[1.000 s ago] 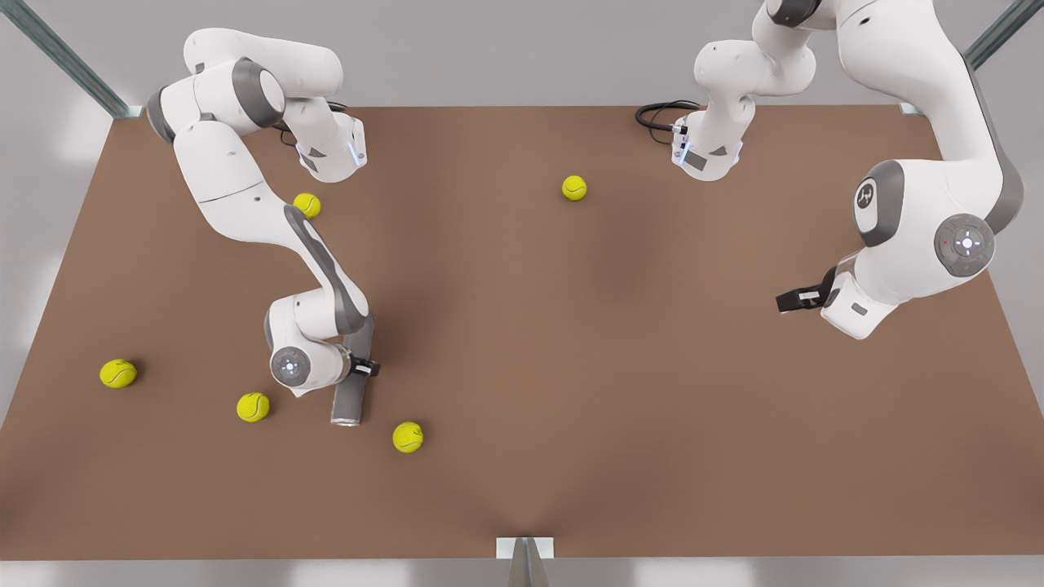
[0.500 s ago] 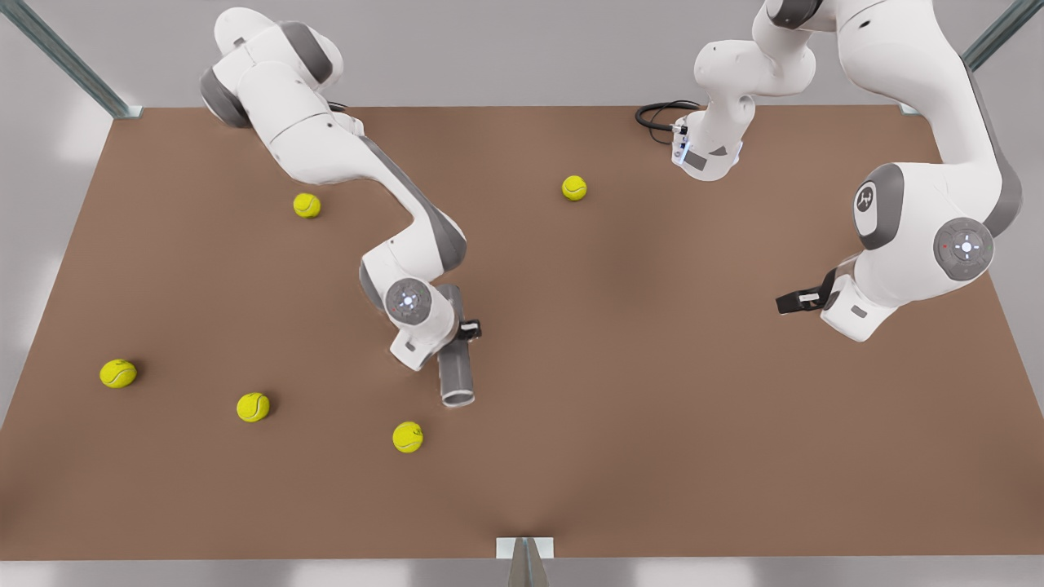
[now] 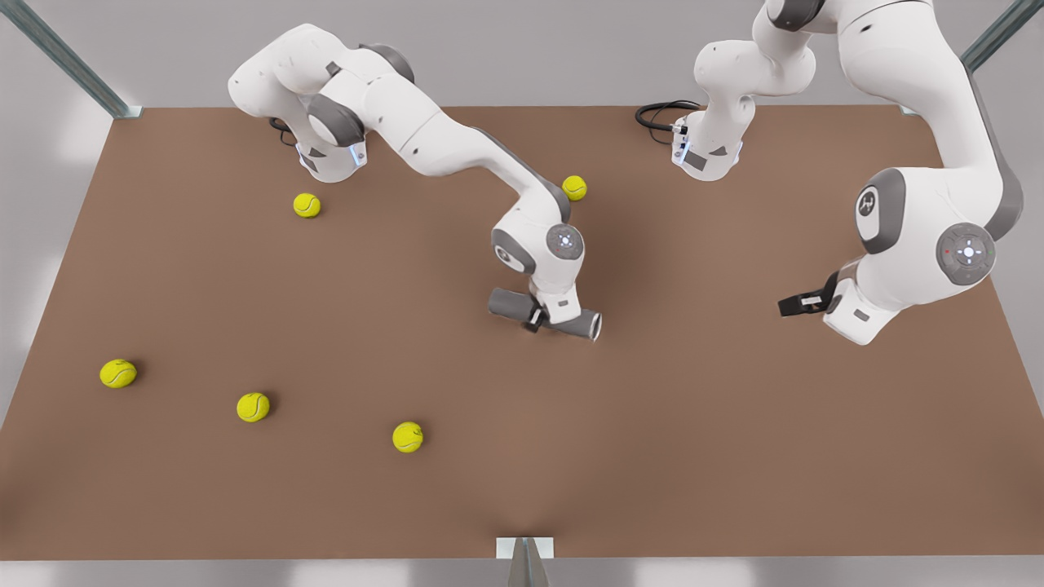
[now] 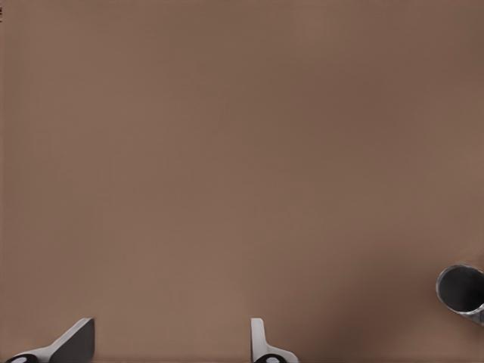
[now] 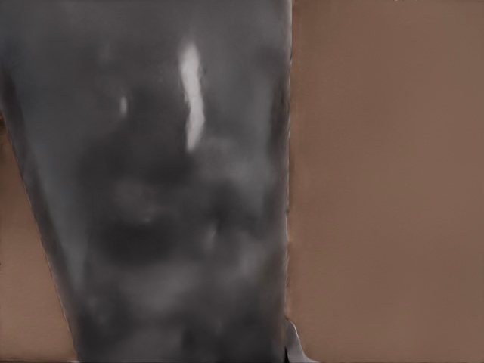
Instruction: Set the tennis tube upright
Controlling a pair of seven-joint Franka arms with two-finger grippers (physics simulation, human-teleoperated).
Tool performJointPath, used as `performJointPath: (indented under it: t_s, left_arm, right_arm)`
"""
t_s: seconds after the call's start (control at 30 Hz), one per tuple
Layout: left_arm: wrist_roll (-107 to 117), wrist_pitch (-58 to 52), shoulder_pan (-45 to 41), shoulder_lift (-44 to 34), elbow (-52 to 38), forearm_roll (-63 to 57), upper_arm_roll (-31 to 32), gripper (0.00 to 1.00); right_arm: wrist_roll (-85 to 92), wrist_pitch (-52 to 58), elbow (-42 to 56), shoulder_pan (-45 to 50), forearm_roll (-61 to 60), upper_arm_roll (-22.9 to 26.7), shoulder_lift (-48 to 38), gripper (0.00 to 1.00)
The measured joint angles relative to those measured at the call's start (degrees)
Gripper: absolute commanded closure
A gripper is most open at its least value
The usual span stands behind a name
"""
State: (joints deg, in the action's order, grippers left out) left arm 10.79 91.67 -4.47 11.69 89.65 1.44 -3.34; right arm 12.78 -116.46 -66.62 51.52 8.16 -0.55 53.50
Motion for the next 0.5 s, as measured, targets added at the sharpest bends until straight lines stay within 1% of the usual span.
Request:
performJointPath:
  t_s: [0.13,0.17,0.2,0.4,0.5]
  left_arm:
    - [0.00,0.06,-0.01,0.20,-0.03,-0.01,0.00,0.00]
    - [0.00,0.07,-0.02,0.19,-0.04,-0.01,0.00,0.00]
    - [0.00,0.07,-0.02,0.20,-0.05,-0.02,0.00,0.00]
    - [0.00,0.10,-0.02,0.17,-0.06,-0.01,0.00,0.00]
    - [0.01,0.12,-0.02,0.22,-0.05,-0.01,0.00,0.00]
  right_arm:
    - [5.27,-1.59,-0.51,1.37,-1.83,0.11,1.32,0.37]
    - [6.20,-1.84,-0.69,1.40,-2.63,0.11,1.43,0.32]
    - [6.97,-2.05,-0.80,1.48,-3.12,0.11,1.52,0.00]
    - [10.65,-2.73,-0.92,2.03,-4.46,0.11,1.02,0.00]
    - [12.11,-2.32,-0.93,2.48,-7.24,0.11,-2.96,0.00]
